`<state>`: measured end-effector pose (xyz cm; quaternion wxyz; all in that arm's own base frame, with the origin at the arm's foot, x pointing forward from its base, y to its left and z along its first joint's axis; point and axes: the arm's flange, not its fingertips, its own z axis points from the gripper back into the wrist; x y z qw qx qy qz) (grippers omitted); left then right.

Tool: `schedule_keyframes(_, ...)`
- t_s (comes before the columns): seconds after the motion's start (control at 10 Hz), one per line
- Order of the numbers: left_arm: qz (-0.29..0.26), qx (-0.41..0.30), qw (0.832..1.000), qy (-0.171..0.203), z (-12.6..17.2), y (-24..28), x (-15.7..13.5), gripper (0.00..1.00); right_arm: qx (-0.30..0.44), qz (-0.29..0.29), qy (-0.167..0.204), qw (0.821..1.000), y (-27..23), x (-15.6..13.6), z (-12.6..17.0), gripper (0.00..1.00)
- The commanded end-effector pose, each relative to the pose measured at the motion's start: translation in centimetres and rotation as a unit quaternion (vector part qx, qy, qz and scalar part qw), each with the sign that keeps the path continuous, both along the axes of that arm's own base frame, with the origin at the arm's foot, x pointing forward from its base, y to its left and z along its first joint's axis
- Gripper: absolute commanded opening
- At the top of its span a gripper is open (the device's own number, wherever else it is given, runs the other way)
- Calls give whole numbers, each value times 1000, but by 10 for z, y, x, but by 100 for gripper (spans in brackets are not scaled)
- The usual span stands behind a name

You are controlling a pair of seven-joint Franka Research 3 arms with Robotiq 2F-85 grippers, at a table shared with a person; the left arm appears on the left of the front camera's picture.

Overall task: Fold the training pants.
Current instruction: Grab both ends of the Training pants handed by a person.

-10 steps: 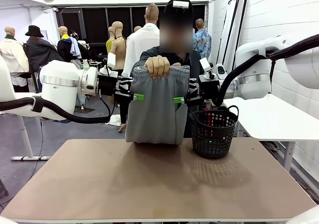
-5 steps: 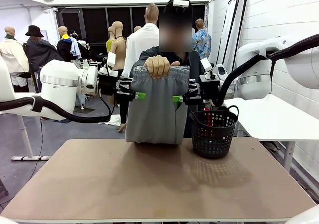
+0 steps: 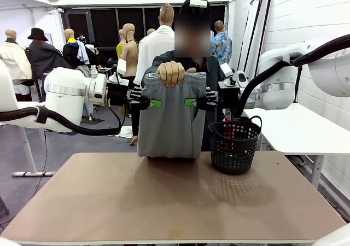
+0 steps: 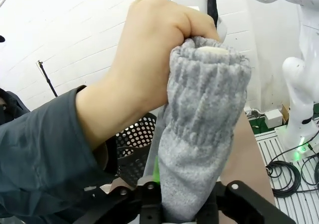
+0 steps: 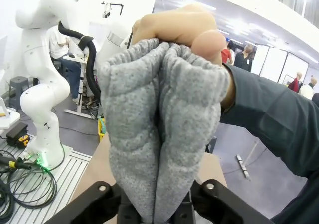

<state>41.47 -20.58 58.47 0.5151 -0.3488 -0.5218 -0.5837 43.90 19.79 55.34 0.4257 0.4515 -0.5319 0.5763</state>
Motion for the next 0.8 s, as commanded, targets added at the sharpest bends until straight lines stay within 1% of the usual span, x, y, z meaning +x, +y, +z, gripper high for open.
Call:
schedule_keyframes(0.0,-5,-20,1000,21,3,-1,7,0,25,17,22,999,3,9,4,0)
schedule_keyframes(0.2,-8,-26,998,48,-2,2,12,0,29,29,46,998,2,12,1,0)
schedule_keyframes(0.5,-2,-54,994,97,-13,8,25,0,17,25,75,997,1,17,-3,0)
schedule_keyframes(0.6,-5,-49,993,104,-16,8,29,0,16,25,83,996,1,18,-5,0)
schedule_keyframes(0.7,23,-29,994,102,-18,7,32,0,6,20,88,996,3,19,-6,0)
